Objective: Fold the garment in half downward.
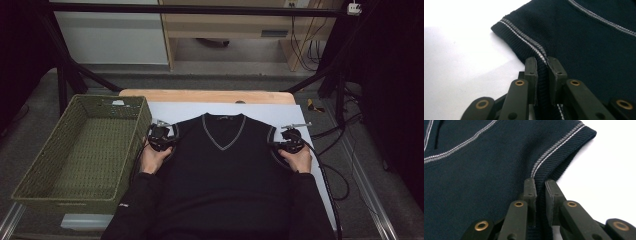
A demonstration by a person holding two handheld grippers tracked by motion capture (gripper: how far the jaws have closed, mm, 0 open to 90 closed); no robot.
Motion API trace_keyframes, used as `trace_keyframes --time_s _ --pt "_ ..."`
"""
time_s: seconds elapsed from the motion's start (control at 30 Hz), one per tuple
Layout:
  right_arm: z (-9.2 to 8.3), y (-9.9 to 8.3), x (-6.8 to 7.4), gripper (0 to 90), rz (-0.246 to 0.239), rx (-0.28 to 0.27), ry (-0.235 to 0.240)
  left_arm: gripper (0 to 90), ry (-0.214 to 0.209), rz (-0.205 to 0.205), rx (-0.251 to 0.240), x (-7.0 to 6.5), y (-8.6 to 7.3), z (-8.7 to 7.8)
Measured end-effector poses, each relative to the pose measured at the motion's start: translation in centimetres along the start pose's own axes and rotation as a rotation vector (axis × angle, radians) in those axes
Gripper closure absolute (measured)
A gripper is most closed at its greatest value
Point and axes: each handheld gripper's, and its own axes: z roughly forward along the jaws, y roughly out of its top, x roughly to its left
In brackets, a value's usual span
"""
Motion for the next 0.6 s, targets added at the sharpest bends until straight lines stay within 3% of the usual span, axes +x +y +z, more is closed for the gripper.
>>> trace_keyframes --time_s 0.2,0.27,0.47,0.6 --pt "-0.9 0.2 0.0 82.4 0.004 -0.032 0.007 80.3 -0.012 -0.032 -0.021 0.0 0.3 -0.7" --pt "-1.8 0.4 0.0 82.5 0.015 -0.064 0.030 80.4 -0.016 -0.033 -0.060 -0.2 0.9 -1.8" --pt "-4.6 1.4 0.3 82.7 0.004 -0.132 0.066 80.5 -0.018 -0.002 -0.125 -1.3 2.6 -4.4" --pt "-6.1 1.9 0.6 82.9 -0.010 -0.165 0.063 80.6 -0.009 0.006 -0.164 -1.6 3.3 -6.2"
